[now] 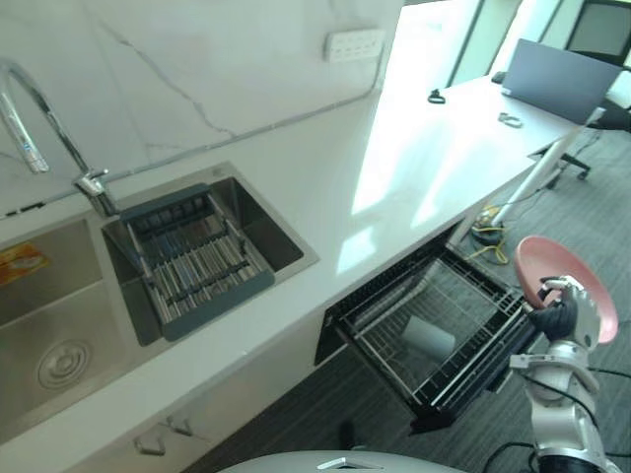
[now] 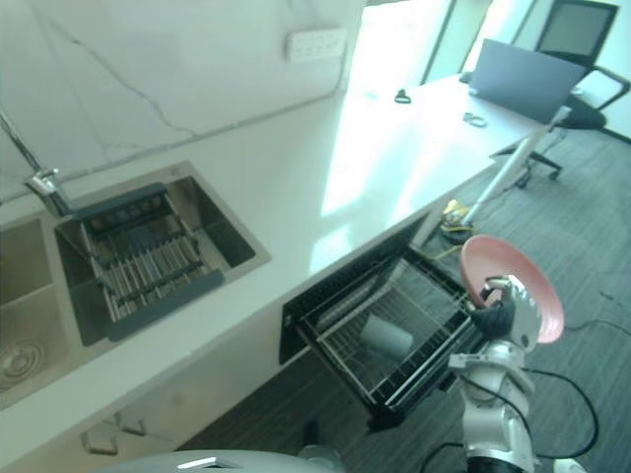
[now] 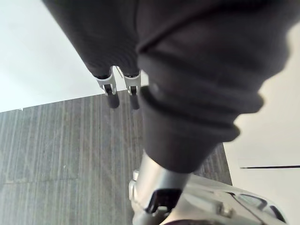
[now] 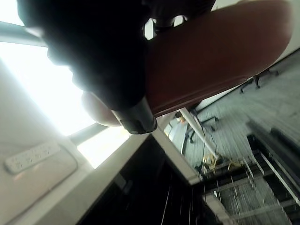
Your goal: Walk over to the sink, pick up the cup, carry it to the dishwasher, place the cup inside the dishwasher, then close the dishwasher door
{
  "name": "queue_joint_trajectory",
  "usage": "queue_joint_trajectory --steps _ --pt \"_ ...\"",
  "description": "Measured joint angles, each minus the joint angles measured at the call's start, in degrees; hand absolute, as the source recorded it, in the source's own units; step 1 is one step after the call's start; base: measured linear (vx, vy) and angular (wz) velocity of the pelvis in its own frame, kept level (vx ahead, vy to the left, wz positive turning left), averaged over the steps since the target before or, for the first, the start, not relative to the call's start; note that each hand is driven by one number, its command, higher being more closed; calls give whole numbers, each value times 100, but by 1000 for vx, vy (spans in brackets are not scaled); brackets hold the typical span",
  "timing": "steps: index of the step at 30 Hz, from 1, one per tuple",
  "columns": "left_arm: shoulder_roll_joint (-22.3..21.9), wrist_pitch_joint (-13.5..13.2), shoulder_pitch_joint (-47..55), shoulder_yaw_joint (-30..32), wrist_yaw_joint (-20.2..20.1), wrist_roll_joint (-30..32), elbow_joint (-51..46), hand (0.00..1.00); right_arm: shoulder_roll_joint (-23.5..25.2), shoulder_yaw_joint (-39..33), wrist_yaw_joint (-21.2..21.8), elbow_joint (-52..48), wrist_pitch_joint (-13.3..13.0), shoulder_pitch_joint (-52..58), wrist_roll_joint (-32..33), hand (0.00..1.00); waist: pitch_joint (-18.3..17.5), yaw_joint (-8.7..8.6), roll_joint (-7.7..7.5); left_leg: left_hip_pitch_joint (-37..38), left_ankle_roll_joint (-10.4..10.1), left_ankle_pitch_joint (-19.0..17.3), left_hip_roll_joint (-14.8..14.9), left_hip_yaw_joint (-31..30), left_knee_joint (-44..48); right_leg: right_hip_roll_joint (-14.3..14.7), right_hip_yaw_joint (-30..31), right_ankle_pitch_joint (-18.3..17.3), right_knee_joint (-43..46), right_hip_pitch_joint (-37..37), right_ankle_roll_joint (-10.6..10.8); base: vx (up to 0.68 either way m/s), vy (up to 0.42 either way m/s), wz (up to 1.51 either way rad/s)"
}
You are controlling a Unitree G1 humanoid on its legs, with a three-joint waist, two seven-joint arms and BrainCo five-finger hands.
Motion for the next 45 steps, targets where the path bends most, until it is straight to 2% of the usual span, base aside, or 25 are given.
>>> queue_joint_trajectory --steps 6,11,14,18,20,28,34,45 --pt "-62 -27 -8 -37 44 3 -239 0 796 792 2 92 432 237 166 100 213 231 121 -55 67 35 -10 -349 5 -33 -324 -27 38 203 75 47 -3 30" --pt "-71 -85 -32 -41 -49 12 -350 0 841 1237 -11 766 601 207 446 100 395 319 123 -42 91 21 -48 -585 9 -82 -515 -95 39 375 120 7 3 21" --pt "-56 -129 -55 -47 -107 20 -358 0 852 1556 -12 1359 685 201 601 100 410 412 115 -49 96 21 -63 -662 9 -107 -630 -119 39 418 147 -7 -1 17" --pt "-65 -207 -62 -61 -180 24 -356 0 1024 1873 -16 1976 748 206 810 100 444 442 142 -53 114 27 -90 -858 9 -144 -802 -167 39 551 171 -10 2 24" --pt "-63 -246 -63 -60 -212 25 -364 0 1040 1953 -132 2325 821 181 1040 100 447 516 143 -49 116 28 -93 -897 9 -151 -828 -179 39 578 178 -19 2 11" --pt "-55 -277 -80 -91 -300 128 -363 0 981 1945 -522 2900 833 -3 1945 100 481 527 145 -83 142 93 -107 -1175 -7 -174 -1114 -233 40 729 193 -28 -8 17" --pt "-16 -292 -108 -112 -319 128 -362 0 972 1668 -760 3198 832 -186 2200 100 505 611 185 -73 142 170 -116 -1213 -109 -176 -1152 -235 39 728 195 -38 -6 4" --pt "24 -275 -113 -281 -451 133 -418 0 701 802 -811 3212 831 -553 2482 100 706 606 238 -160 166 224 -158 -1309 -109 -215 -1228 -217 40 708 195 -28 -1 5"
